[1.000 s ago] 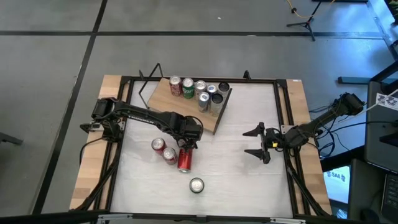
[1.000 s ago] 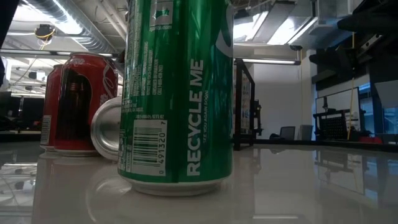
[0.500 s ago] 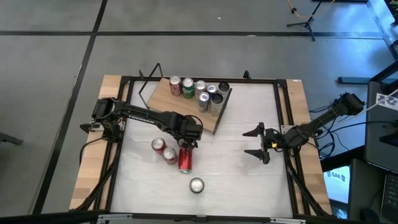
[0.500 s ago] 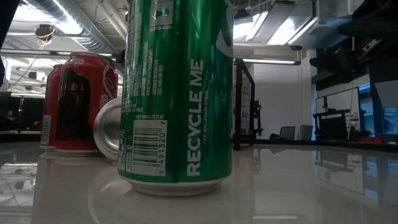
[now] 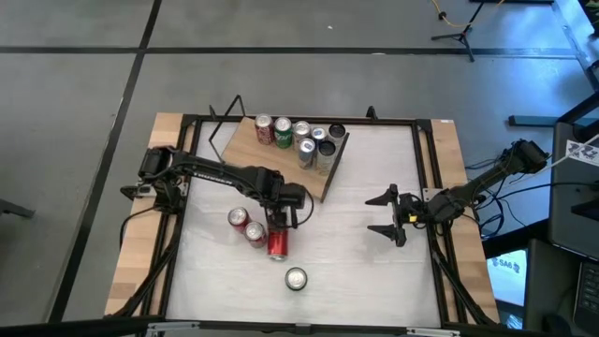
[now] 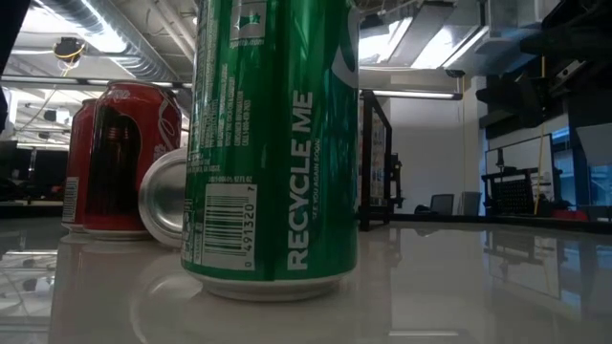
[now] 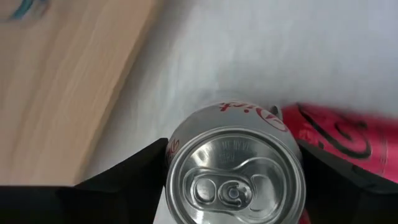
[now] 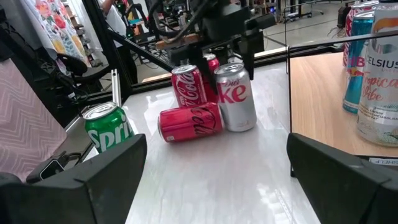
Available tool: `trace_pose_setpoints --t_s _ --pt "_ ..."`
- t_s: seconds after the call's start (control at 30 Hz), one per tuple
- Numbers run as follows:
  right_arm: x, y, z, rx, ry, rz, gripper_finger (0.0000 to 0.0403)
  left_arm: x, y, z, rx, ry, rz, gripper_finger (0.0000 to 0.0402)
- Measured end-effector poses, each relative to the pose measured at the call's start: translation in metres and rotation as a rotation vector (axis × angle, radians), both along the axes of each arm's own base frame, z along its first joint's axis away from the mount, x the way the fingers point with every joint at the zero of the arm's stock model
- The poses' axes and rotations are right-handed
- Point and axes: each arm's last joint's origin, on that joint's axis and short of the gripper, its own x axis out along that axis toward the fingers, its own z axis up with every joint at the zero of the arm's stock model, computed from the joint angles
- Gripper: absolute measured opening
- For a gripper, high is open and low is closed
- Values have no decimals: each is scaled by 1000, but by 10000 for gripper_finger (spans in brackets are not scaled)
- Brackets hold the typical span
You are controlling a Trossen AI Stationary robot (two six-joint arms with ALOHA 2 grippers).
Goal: Place canned beverage on shelf
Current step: Put the silver soda can on the shelf aligned with the other silver soda can
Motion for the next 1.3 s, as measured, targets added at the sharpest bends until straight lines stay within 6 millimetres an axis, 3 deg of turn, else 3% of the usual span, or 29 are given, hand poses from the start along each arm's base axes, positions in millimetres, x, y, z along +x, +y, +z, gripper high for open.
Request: trace_pose_setpoints --t_s 0.23,0.63,0.83,1.03,1.3 --pt "0 0 1 6 -10 0 381 0 5 0 10 36 -274 286" --pt "1 -4 6 -18 -57 -90 381 3 8 0 14 9 -275 326" --pt "11 -22 16 -92 -157 -46 381 4 9 -1 36 2 -271 330" --pt "16 -43 11 -113 -112 -15 381 5 9 0 51 1 -266 330" --pt "9 -48 11 -118 -93 -2 381 5 9 0 50 -2 -256 331"
